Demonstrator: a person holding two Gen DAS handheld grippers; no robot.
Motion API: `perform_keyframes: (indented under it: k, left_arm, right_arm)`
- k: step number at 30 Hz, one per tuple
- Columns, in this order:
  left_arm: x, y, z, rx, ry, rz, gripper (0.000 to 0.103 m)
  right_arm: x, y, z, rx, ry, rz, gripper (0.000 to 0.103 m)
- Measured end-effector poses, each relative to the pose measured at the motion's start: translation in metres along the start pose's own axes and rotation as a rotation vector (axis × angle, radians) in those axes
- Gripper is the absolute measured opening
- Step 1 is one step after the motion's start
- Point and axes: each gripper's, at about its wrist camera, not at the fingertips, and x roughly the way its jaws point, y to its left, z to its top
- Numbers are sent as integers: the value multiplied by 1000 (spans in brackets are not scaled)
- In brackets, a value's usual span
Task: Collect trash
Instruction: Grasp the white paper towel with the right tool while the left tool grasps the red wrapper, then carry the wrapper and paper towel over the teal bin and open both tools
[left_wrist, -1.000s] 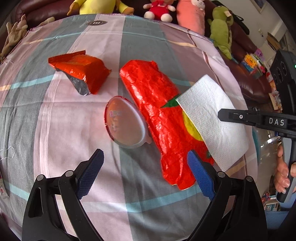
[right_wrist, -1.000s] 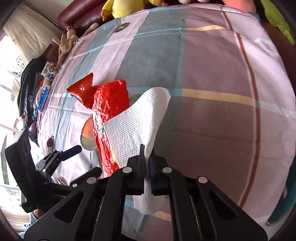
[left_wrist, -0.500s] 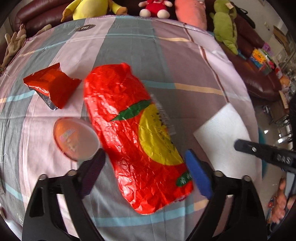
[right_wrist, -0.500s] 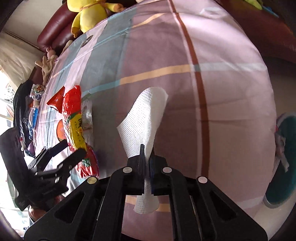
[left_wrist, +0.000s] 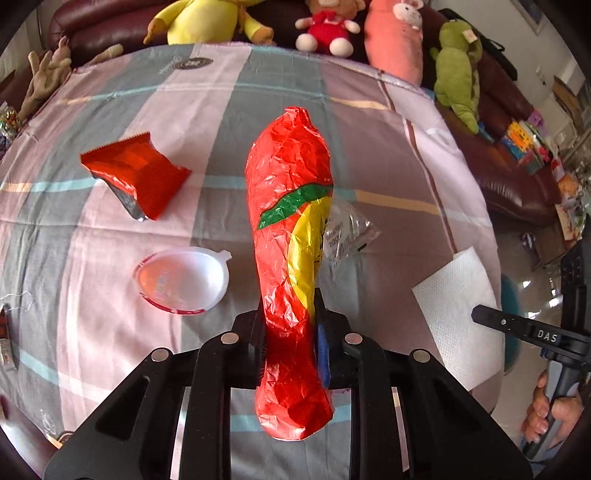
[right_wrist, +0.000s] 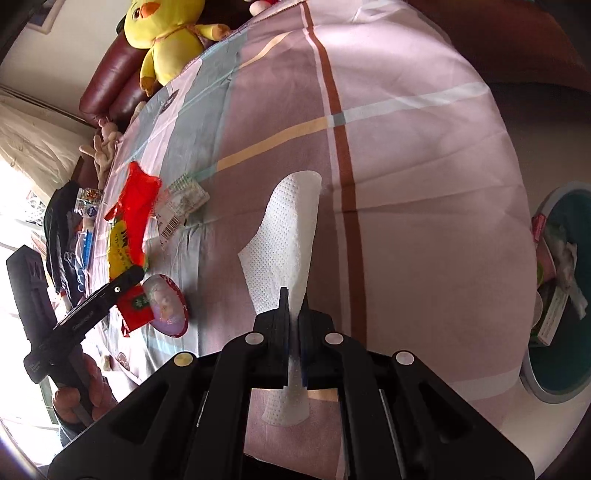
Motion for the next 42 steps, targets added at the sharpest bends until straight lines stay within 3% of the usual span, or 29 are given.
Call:
perform_keyframes:
  k: [5, 11, 22, 33, 42]
  left_arm:
    - [-24, -4, 7, 22, -59, -3, 18]
    - [-31, -45, 5, 111, -64, -72, 17]
    - [-4, -176, -6, 377, 11, -235, 17]
    - [25, -301, -34, 606, 99, -318, 18]
    - [66, -365, -51, 697, 193, -363, 18]
  right_arm:
    - [-13, -6, -2, 9, -29, 11, 4]
    - [-31, -20, -8, 38, -71, -6, 4]
    - [-107, -77, -27, 149, -225, -48, 4]
    - [-185, -171, -64, 326, -385, -114, 4]
    - [-195, -245, -86, 464, -395, -175, 4]
